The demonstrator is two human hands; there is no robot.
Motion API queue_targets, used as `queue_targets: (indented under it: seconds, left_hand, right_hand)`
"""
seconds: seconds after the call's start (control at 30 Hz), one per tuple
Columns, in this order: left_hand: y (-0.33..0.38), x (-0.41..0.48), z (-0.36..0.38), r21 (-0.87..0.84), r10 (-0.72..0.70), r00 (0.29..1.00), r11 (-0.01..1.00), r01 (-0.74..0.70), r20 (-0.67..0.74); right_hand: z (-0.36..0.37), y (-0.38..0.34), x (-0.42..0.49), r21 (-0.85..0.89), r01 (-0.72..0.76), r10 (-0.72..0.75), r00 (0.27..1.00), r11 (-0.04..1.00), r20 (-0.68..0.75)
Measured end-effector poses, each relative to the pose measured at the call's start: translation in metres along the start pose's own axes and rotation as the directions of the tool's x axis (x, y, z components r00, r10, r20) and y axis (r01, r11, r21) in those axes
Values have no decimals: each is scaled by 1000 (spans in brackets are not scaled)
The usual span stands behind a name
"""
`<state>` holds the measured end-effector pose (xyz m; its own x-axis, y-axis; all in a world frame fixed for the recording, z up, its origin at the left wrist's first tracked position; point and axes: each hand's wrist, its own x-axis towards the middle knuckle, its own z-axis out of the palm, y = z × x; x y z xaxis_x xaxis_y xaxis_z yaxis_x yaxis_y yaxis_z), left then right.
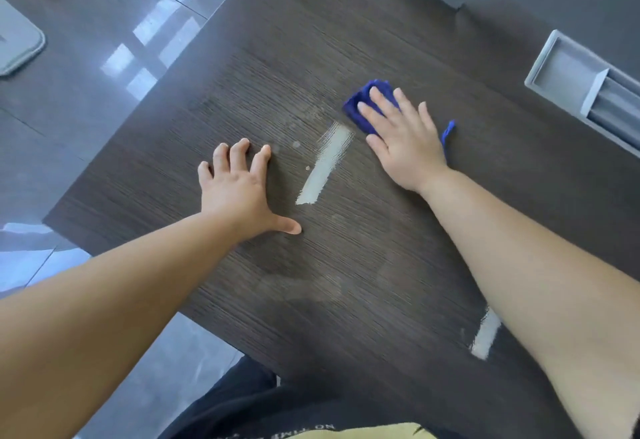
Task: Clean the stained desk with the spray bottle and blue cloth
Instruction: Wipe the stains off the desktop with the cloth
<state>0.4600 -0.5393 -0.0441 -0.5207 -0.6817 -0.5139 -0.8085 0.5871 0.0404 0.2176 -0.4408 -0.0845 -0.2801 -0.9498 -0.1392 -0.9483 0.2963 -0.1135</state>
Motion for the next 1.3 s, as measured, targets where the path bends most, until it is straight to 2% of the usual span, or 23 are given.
queue_targets:
  seconds: [0.07, 0.13, 0.2, 0.27, 0.33, 0.4, 0.43, 0.5, 0.57, 0.6, 0.63, 0.7, 0.77, 0.83, 0.9, 0.97, 1.03, 1.1, 1.13, 1.17, 1.2, 1.27, 1.3]
  left_hand:
    - [1, -1, 0, 14, -1, 1000, 1000, 1, -3]
    - [2, -1, -1, 22, -2, 1000, 1000, 2, -2]
    - [1, -1, -2, 30, 2, 1000, 1000, -2, -2]
    - [1, -1, -2, 24, 13, 1000, 1000, -12, -7]
    - [-2, -2, -3, 1, 37, 999, 999, -37, -4]
    - [-11, -4, -9, -63, 79, 997, 995, -79, 4]
    - [-17, -4, -12, -104, 102, 995, 989, -101, 6]
    - [-31, -7, -18, -196, 120, 993, 974, -117, 6]
    - [-41, -14, -19, -247, 108, 994, 963, -107, -11]
    - [-43, -18, -16, -253, 99, 995, 962, -104, -33]
    - [-45, -23, -13, -250, 93, 994, 963, -105, -62]
    - [-47, -35, -4, -259, 55, 993, 962, -82, -109]
    - [-52, -49, 5, -275, 5, 991, 960, -43, -135]
    - [-57, -60, 12, -277, -2, 991, 960, -36, -136]
    - [-61, -72, 19, -252, 20, 991, 966, -53, -131]
    - [-66, -86, 26, -229, 40, 991, 971, -69, -131]
    - [-69, -95, 33, -230, 48, 992, 970, -74, -115]
    - [-71, -104, 41, -251, 43, 994, 966, -66, -96]
    - [-73, -108, 44, -264, 40, 995, 962, -62, -89]
    - [-74, -109, 46, -281, 36, 996, 958, -58, -81]
    - [-76, -111, 48, -296, 34, 997, 954, -54, -72]
    - [-81, -115, 50, -312, 43, 997, 948, -61, -65]
    - [-85, -116, 51, -311, 56, 996, 947, -75, -69]
  right_hand:
    - [-3, -4, 25, 22, -239, 240, 970, 971, -42]
    - [-3, -30, 41, 37, -331, 333, 941, 943, -67]
    - [3, -64, 36, 13, -193, 194, 980, 981, -43]
    - [9, -84, 8, -28, 94, -94, 995, 995, -9]
    - [13, -75, -23, -26, 333, -332, 943, 943, 28]
    - [12, -48, -41, -43, 400, -398, 916, 916, 44]
    - [12, -34, -44, -66, 351, -350, 936, 934, 22]
    - [8, -25, -38, -34, 94, -95, 995, 995, -19]
    - [7, -46, -26, 18, -231, 232, 972, 973, -37]
    - [9, -65, -21, 37, -331, 333, 941, 943, -54]
    - [12, -88, -18, 53, -367, 370, 927, 929, -57]
    - [22, -133, -25, 64, -247, 253, 962, 967, -103]
    - [33, -167, -57, 37, 18, -14, 993, 999, -117]
    - [36, -168, -97, 12, 266, -265, 963, 964, -44]
    - [38, -138, -126, -21, 390, -390, 919, 921, -50]
    - [36, -107, -137, -74, 290, -296, 951, 954, -88]
    - [32, -97, -130, -15, 31, -32, 997, 999, -77]
    - [30, -122, -113, 51, -282, 286, 955, 958, -84]
    - [30, -143, -106, 70, -381, 386, 917, 922, -98]
    - [31, -165, -98, 73, -413, 418, 904, 908, -87]
    - [34, -187, -94, 64, -375, 379, 923, 925, -72]
    - [44, -225, -108, 32, -126, 128, 989, 992, -71]
    - [48, -235, -124, 8, 5, -5, 998, 1000, -61]
